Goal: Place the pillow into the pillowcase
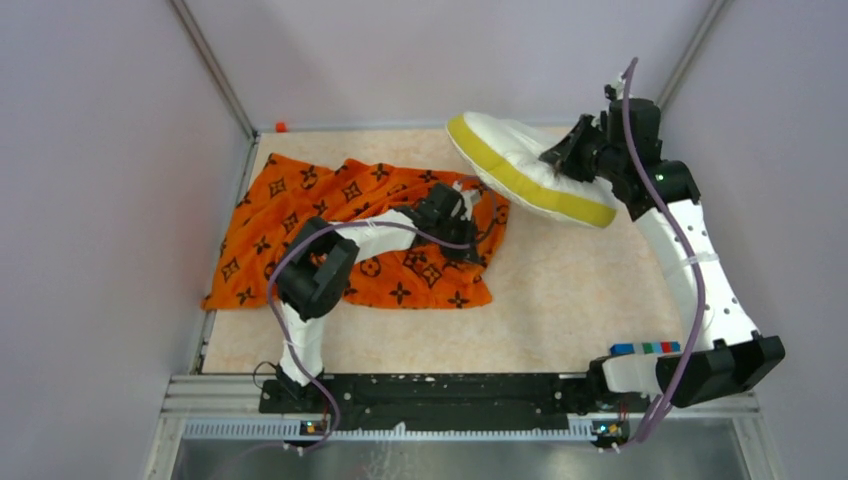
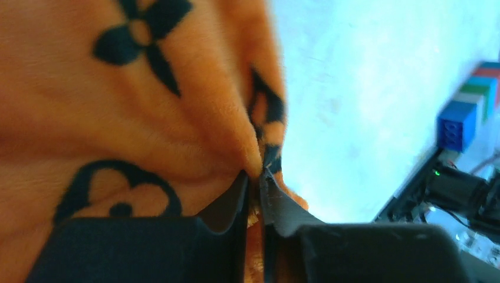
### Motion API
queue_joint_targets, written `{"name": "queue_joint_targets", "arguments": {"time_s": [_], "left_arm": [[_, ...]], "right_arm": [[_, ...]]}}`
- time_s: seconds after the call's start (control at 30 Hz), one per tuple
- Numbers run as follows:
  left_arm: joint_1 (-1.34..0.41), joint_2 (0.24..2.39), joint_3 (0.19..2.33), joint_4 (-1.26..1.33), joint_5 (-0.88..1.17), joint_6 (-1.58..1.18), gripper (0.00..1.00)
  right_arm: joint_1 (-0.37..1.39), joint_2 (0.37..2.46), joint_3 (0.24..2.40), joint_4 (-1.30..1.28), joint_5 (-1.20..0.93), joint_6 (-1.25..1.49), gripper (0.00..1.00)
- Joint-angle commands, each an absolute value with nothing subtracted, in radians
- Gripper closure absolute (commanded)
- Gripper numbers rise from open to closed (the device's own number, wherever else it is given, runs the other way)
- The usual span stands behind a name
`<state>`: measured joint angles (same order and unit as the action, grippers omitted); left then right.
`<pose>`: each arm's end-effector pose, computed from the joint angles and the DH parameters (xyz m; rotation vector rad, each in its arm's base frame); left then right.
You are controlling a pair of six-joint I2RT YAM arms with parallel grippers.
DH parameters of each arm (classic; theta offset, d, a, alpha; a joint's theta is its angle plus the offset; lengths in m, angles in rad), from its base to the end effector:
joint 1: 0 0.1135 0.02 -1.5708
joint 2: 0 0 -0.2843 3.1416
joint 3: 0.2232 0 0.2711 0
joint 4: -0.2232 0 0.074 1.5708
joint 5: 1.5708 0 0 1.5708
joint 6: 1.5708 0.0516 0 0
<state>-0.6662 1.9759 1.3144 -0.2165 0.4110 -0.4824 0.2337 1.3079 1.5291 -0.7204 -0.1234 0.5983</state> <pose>0.3450 -0.2974 0.1664 0.4350 2.5804 -0.9683 0.2912 0.0758 0.4446 0.3089 2.1060 0.6306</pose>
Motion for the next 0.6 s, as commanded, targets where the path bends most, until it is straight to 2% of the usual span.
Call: {"name": "queue_joint_targets", "arguments": {"time_s": [0.0, 0.1, 0.23, 0.37, 0.5, 0.57], "left_arm": [[-0.715, 1.945, 1.329, -0.084, 0.491, -0.579, 0.73], [-0.698, 1.845, 1.271, -0.068, 0.454, -0.611, 0.43], [-0.662, 1.679, 1.193, -0.102, 0.397, -0.656, 0.22], [-0.615, 1.508, 1.090, -0.234, 0.266, -0.722, 0.20], [-0.517, 1.268, 0.914, -0.280, 0.184, -0.775, 0.21], [-0.474, 1.146, 0.853, -0.313, 0.115, -0.775, 0.15]], "right_arm": [[0.246, 1.264, 1.613, -0.574, -0.178, 0.684, 1.00], [0.259, 1.279, 1.583, -0.506, -0.199, 0.714, 1.00], [0.343, 1.335, 1.588, -0.441, -0.141, 0.731, 1.00], [0.457, 1.410, 1.615, -0.407, -0.013, 0.728, 1.00], [0.537, 1.471, 1.536, -0.353, 0.009, 0.739, 1.00], [0.618, 1.492, 1.485, -0.319, 0.070, 0.733, 1.00]]}}
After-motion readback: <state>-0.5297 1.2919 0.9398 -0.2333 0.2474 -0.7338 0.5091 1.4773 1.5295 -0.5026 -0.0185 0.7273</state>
